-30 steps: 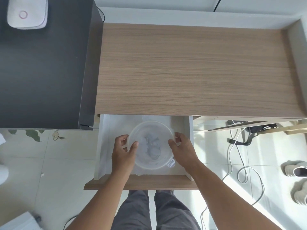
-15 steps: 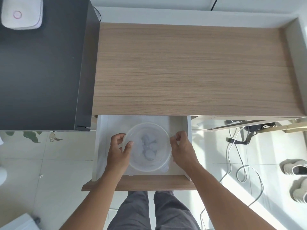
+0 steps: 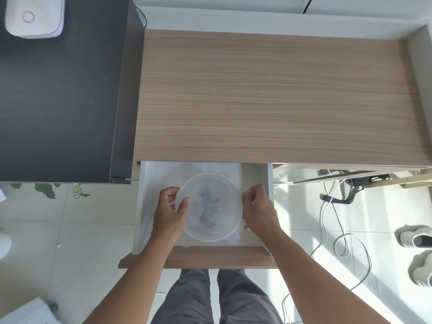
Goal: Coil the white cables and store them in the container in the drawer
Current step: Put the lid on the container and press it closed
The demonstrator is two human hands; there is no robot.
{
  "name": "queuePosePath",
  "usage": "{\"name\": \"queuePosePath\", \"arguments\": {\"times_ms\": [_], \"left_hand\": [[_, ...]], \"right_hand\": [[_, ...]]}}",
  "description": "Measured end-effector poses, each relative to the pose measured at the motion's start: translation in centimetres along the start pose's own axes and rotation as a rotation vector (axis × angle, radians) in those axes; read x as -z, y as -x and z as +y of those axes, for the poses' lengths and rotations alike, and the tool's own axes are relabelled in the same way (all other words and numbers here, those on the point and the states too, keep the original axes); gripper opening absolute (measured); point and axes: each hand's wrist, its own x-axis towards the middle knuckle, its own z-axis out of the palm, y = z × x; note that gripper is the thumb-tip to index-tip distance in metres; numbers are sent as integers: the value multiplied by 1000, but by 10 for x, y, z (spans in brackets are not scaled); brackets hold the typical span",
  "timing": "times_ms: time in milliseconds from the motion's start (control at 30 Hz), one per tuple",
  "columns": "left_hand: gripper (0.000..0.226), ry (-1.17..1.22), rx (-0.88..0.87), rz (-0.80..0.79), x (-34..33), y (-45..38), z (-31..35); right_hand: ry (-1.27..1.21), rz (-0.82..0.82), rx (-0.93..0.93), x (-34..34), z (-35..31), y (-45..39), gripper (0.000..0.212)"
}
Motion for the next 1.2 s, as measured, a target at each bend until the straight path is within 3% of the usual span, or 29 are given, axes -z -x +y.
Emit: {"name": "queuePosePath", "arguments": {"times_ms": [133, 333, 433, 567, 700, 867, 1033, 1200], "left_hand": [[36, -3, 3, 10, -1, 1, 3], [42, -31, -23, 118, -7, 5, 9], [44, -33, -11, 176, -12, 8, 8], [45, -16, 16, 198, -14, 8, 2], [43, -6, 23, 201, -15, 8, -3], [43, -22, 48, 155, -15, 6, -4], [25, -49, 21, 114, -12, 3, 0], [31, -62, 1, 37, -2, 2, 0]], "right_hand": [[8, 46, 6, -4, 1, -1, 10], [72, 271, 84, -17, -2, 3, 19], [130, 273, 129, -31, 1, 12, 32], [83, 304, 48, -46, 1, 18, 39], [-33, 283, -44, -52, 1, 14, 35], [-46, 279, -14, -47, 6, 11, 28], [-43, 285, -23, -50, 8, 12, 28], [10, 227, 54, -43, 11, 10, 29]]}}
